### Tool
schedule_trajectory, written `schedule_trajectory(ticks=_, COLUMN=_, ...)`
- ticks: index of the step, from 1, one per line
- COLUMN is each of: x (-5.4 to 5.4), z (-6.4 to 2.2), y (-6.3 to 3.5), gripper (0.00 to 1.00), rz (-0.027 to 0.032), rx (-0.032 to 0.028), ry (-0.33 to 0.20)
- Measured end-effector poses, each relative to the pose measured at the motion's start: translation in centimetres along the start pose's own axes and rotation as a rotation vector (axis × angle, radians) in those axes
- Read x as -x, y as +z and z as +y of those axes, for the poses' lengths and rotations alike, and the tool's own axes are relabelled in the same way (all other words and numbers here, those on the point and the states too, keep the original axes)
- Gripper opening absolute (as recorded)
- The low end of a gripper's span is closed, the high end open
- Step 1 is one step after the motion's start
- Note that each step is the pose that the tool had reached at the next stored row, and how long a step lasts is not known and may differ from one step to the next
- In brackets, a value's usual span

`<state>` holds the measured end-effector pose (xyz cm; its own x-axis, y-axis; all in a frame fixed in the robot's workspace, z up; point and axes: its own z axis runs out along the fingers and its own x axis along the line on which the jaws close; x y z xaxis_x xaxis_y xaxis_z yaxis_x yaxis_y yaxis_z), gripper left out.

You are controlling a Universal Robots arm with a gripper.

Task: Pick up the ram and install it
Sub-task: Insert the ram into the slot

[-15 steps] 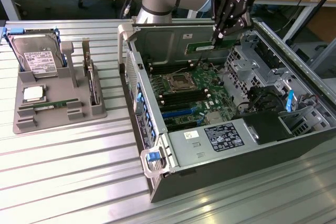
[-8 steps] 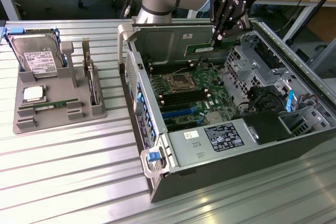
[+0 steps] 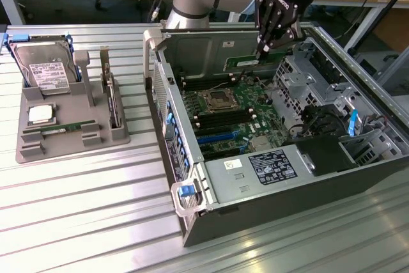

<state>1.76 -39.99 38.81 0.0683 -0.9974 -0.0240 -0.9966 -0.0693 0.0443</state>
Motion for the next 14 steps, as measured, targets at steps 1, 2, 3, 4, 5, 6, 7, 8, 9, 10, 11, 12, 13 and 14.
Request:
schedule_trajectory(ticks=1, x=0.00, z=0.00, y=0.10, gripper=0.12, rz=0.0000, rx=0.0000, ry=0.000)
schedule_trajectory(ticks=2, x=0.00, z=-0.01, y=0.16, gripper=0.12, rz=0.0001, rx=0.0000, ry=0.000)
schedule_trajectory(ticks=3, x=-0.01, z=-0.01, y=0.23, gripper=0.12, rz=0.0000, rx=0.0000, ry=0.000)
schedule_trajectory(ticks=4, x=-0.01, z=-0.01, y=0.29, gripper=0.12, rz=0.0000, rx=0.0000, ry=0.000)
schedule_trajectory(ticks=5, x=-0.01, z=-0.01, y=0.32, gripper=0.12, rz=0.0001, rx=0.0000, ry=0.000)
schedule_trajectory(ticks=6, x=-0.01, z=-0.02, y=0.35, gripper=0.12, rz=0.0001, rx=0.0000, ry=0.000)
schedule_trajectory(ticks=7, x=-0.01, z=-0.02, y=0.38, gripper=0.12, rz=0.0000, rx=0.0000, ry=0.000)
schedule_trajectory(ticks=8, x=-0.01, z=-0.02, y=0.41, gripper=0.12, rz=0.0001, rx=0.0000, ry=0.000)
schedule_trajectory(ticks=9, x=-0.01, z=-0.02, y=0.44, gripper=0.12, rz=0.0000, rx=0.0000, ry=0.000)
schedule_trajectory(ticks=10, x=-0.01, z=-0.02, y=0.47, gripper=0.12, rz=0.0000, rx=0.0000, ry=0.000)
schedule_trajectory(ticks=11, x=-0.01, z=-0.02, y=0.51, gripper=0.12, rz=0.0001, rx=0.0000, ry=0.000)
schedule_trajectory(ticks=12, x=-0.01, z=-0.02, y=0.54, gripper=0.12, rz=0.0001, rx=0.0000, ry=0.000)
schedule_trajectory(ticks=13, x=-0.01, z=-0.03, y=0.58, gripper=0.12, rz=0.0000, rx=0.0000, ry=0.000)
schedule_trajectory(ticks=14, x=-0.01, z=-0.03, y=0.61, gripper=0.12, rz=0.0000, rx=0.0000, ry=0.000)
